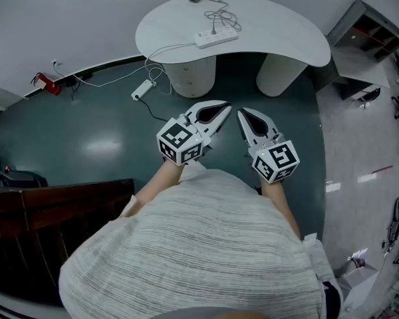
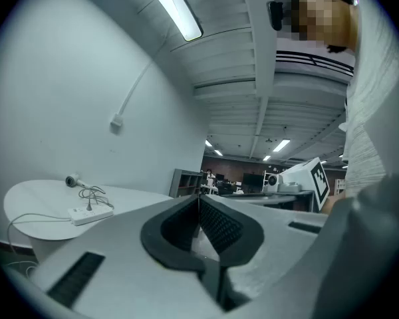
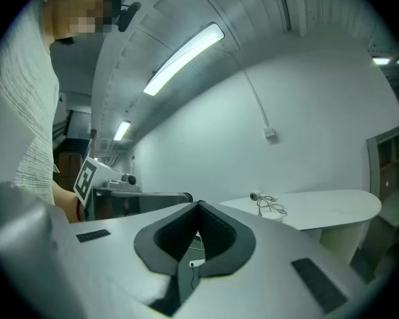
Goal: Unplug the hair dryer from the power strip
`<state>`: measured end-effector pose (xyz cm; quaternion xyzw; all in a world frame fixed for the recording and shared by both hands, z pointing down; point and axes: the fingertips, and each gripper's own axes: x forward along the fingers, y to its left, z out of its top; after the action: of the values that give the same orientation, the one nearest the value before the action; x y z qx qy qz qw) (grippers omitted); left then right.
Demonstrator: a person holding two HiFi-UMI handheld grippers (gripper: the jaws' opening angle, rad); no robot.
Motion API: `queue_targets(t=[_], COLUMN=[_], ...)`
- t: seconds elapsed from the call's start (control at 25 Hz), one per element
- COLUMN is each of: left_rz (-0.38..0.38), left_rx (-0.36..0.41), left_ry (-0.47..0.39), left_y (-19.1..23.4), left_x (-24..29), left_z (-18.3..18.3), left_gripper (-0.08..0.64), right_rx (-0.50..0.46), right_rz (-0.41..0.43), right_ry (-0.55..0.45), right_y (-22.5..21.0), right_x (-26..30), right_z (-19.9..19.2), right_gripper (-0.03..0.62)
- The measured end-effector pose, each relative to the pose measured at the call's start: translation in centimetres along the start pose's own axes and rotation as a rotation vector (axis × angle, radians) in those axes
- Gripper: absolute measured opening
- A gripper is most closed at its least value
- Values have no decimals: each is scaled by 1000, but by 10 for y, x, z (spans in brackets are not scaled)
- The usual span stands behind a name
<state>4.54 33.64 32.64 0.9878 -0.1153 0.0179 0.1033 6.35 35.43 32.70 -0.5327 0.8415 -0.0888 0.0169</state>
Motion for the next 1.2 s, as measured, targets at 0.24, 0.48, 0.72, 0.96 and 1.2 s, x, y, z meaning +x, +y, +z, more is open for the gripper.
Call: queue_targets(t=[0.24,0.48,0.72,0.96,1.2], left_rz=[4,20,48,64,54], left_rx=[-12,-34,-63,-84,-97], left_ry=[16,21,20,18,27], left_y=[6,22,56,108,166], left_x=[3,0,-3,-3,5], left_z=[-4,-7,-10,-5,6], left_gripper=[8,8,8,8,8], right_rx=[4,0,3,9,28], right_rz=[3,32,78,70,50], right_ry=[9,-1,-32,16,36], right_y=[-6,-5,-5,-21,-42], right_x=[5,19,51,98,155], right_z=[-2,-1,7,0,1], right_gripper=[23,25,26,28,28])
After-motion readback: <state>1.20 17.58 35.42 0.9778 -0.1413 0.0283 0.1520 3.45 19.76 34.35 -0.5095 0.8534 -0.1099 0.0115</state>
